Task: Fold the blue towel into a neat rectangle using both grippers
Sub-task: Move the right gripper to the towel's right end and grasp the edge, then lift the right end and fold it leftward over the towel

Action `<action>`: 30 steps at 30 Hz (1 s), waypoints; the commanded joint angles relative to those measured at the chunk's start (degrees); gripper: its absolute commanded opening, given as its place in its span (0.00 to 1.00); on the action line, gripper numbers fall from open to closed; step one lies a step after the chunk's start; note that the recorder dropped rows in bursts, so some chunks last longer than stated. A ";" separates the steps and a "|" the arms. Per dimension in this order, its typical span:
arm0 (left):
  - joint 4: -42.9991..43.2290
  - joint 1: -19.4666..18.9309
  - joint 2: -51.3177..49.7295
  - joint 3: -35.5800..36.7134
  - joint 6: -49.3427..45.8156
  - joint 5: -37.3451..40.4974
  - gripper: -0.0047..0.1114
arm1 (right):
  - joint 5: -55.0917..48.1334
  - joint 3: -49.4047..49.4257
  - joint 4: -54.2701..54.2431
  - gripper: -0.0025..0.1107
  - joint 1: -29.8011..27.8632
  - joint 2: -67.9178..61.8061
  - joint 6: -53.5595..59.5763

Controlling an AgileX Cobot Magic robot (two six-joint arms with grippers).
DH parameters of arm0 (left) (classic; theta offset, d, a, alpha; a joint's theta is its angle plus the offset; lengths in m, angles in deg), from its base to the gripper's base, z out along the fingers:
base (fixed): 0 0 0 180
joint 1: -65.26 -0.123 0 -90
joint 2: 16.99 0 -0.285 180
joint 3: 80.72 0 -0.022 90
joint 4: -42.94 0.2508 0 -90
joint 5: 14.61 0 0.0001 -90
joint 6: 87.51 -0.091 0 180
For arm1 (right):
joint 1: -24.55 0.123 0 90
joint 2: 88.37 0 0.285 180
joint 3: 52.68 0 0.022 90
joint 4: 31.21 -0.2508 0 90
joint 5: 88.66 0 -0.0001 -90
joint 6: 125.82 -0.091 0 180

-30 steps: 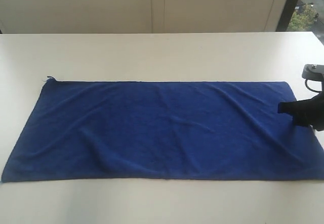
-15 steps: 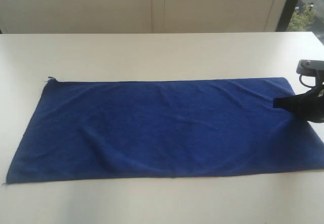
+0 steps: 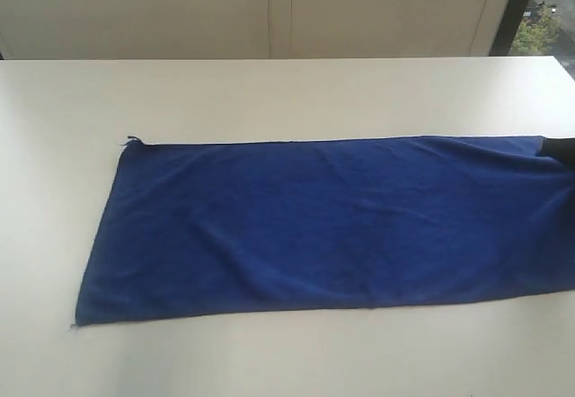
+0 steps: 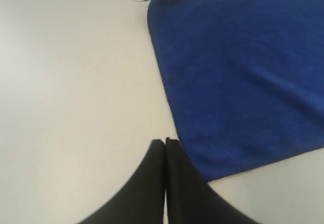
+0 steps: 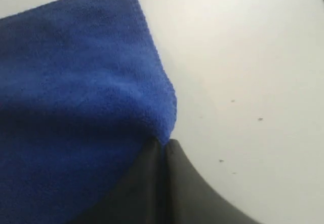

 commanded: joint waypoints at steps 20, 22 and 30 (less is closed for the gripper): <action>-0.33 0.26 0.42 0.33 -0.22 0.21 0.04 | -2.74 -0.57 -0.09 0.02 7.01 16.77 -2.84; -0.33 0.26 0.42 0.33 -0.22 0.21 0.04 | -3.00 -0.57 -0.09 0.02 11.59 19.36 -2.84; -0.33 0.26 0.42 0.33 -0.22 0.21 0.04 | -3.00 -3.60 -0.09 0.02 29.16 23.60 -2.74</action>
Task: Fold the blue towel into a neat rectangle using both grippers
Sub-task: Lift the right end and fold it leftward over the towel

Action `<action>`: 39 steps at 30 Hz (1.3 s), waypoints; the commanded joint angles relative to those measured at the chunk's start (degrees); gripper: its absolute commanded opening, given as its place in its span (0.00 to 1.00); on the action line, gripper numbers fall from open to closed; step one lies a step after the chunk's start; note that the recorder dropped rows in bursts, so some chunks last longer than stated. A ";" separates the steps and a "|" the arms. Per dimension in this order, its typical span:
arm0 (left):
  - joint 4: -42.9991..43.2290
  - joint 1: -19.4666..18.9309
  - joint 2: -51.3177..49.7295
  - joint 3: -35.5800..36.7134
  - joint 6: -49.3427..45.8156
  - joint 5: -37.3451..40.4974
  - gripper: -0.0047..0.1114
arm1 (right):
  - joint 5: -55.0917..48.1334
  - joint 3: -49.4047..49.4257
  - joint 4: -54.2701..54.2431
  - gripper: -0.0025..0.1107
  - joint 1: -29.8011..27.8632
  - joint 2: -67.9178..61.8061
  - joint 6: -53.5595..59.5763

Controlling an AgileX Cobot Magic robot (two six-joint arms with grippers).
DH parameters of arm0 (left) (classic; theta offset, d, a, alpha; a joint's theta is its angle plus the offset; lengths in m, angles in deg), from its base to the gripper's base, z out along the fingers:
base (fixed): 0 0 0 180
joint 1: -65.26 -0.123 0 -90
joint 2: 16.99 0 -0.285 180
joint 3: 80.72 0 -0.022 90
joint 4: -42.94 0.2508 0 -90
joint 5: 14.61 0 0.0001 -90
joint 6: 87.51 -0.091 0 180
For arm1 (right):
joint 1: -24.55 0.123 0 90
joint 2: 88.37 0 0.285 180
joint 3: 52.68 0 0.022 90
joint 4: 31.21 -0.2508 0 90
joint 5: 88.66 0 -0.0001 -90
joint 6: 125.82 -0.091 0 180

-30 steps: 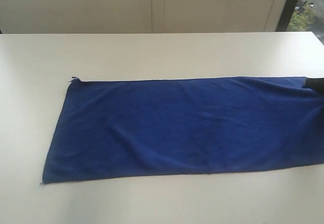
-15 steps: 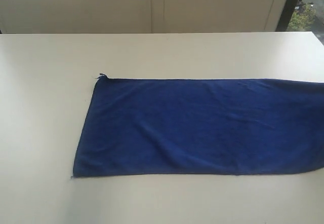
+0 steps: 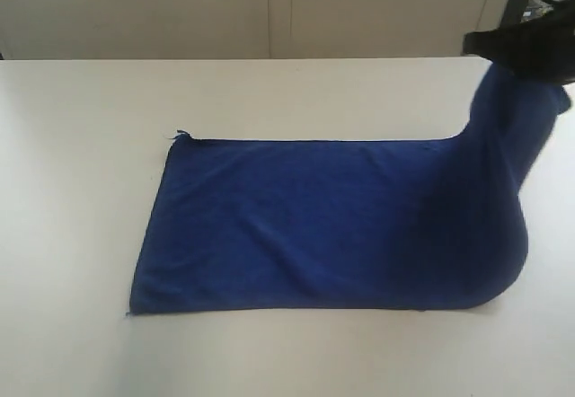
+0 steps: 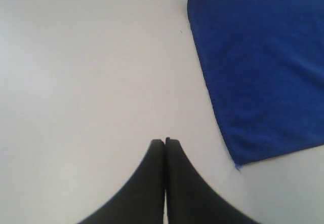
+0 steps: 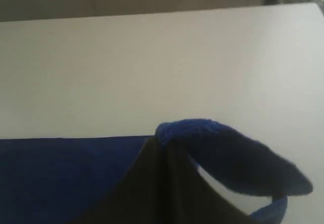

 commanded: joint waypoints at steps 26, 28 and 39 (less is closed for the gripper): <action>-0.33 0.26 0.42 0.33 -0.11 0.21 0.04 | -2.35 -29.62 -0.09 0.02 39.34 -36.45 -0.06; -0.33 0.26 0.42 0.33 -0.11 0.21 0.04 | -3.15 -31.81 -0.09 0.02 40.35 -40.09 -0.06; -0.33 0.26 0.42 0.33 -0.11 0.21 0.04 | -5.21 -38.68 -0.33 0.02 42.94 -47.04 0.46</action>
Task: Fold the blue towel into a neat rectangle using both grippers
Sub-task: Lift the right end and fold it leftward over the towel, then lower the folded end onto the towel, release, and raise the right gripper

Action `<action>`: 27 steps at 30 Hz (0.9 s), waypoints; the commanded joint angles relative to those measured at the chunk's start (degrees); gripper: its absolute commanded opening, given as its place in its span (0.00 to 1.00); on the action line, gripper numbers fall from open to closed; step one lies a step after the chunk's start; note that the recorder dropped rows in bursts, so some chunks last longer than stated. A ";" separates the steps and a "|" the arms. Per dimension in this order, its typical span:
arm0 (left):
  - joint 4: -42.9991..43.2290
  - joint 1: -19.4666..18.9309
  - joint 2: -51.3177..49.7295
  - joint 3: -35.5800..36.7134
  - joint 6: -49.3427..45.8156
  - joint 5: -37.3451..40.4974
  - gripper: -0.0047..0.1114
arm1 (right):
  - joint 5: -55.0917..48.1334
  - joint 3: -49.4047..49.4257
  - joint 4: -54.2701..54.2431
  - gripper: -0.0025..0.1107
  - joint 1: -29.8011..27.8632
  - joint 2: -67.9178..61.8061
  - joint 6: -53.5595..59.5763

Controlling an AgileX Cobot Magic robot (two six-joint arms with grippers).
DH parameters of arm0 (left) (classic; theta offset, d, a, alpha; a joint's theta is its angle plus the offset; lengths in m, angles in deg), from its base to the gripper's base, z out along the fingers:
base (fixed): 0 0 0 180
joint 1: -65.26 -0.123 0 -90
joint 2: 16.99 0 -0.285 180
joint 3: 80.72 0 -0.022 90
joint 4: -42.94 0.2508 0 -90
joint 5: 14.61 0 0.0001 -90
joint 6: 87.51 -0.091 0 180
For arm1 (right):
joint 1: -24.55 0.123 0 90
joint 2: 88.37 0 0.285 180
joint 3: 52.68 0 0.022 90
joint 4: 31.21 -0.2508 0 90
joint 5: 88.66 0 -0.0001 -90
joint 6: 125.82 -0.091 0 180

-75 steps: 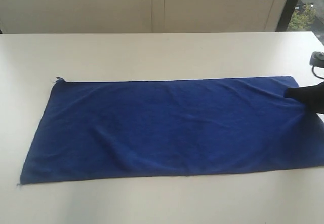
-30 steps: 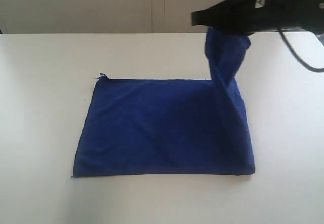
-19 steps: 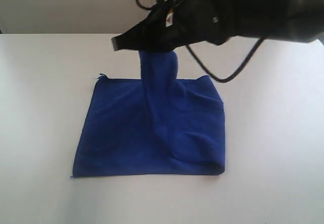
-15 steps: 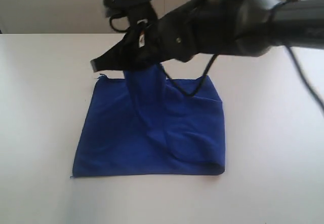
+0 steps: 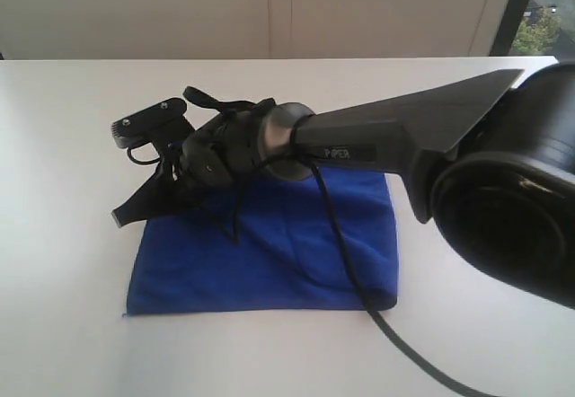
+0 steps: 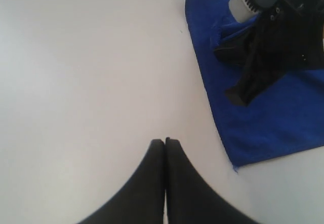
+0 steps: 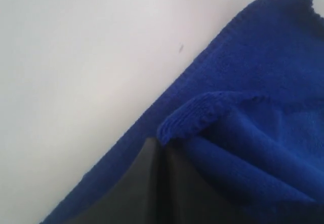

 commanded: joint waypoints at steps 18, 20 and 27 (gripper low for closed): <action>-0.33 0.26 0.42 0.33 -0.11 0.21 0.04 | -11.78 -5.98 0.18 0.02 0.45 6.15 0.82; -0.33 0.26 0.42 0.33 -0.11 0.21 0.04 | -11.78 -5.86 0.03 0.02 0.45 5.15 0.82; -0.33 0.26 0.42 0.33 -0.11 0.21 0.04 | -10.41 -5.86 -0.34 0.03 0.45 -0.47 0.92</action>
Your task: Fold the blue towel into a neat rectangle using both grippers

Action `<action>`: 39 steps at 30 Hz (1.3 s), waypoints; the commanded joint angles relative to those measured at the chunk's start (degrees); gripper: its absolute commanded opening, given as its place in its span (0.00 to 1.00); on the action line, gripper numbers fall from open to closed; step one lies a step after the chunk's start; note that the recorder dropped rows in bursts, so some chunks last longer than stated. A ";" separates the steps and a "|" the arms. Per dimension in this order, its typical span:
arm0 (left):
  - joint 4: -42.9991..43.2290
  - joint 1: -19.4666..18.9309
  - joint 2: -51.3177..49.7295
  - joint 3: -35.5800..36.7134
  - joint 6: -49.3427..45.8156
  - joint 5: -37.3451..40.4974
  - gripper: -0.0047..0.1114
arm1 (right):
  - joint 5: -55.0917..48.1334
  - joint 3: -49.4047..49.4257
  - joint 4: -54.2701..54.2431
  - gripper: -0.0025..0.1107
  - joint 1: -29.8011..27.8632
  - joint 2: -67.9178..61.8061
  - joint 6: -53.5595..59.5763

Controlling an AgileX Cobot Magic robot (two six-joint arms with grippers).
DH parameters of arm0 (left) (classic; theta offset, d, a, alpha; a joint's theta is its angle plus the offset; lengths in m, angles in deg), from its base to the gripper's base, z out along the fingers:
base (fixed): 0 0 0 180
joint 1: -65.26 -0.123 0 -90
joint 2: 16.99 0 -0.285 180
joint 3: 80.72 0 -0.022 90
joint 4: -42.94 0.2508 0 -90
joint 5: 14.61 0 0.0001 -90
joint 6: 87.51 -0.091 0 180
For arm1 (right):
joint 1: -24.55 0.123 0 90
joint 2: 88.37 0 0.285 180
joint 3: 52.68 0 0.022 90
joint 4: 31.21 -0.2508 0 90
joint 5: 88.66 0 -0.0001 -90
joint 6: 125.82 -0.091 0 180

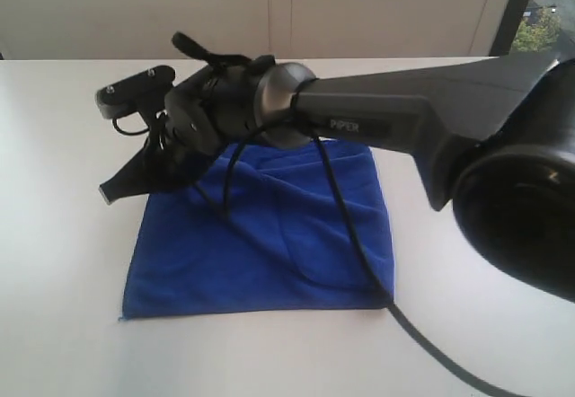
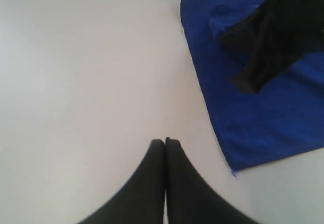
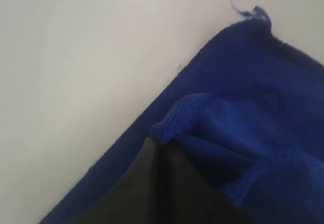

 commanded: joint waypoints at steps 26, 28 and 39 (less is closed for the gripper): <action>-0.33 0.26 0.42 0.33 -0.11 0.21 0.04 | 1.86 13.54 -1.81 0.02 -21.04 7.40 14.66; -0.33 0.26 0.42 0.33 -0.11 0.21 0.04 | 4.92 13.88 -1.81 0.02 -23.21 6.08 15.13; -0.33 0.26 0.42 0.33 -0.11 0.21 0.04 | 11.38 13.77 -1.69 0.02 -29.85 0.97 15.67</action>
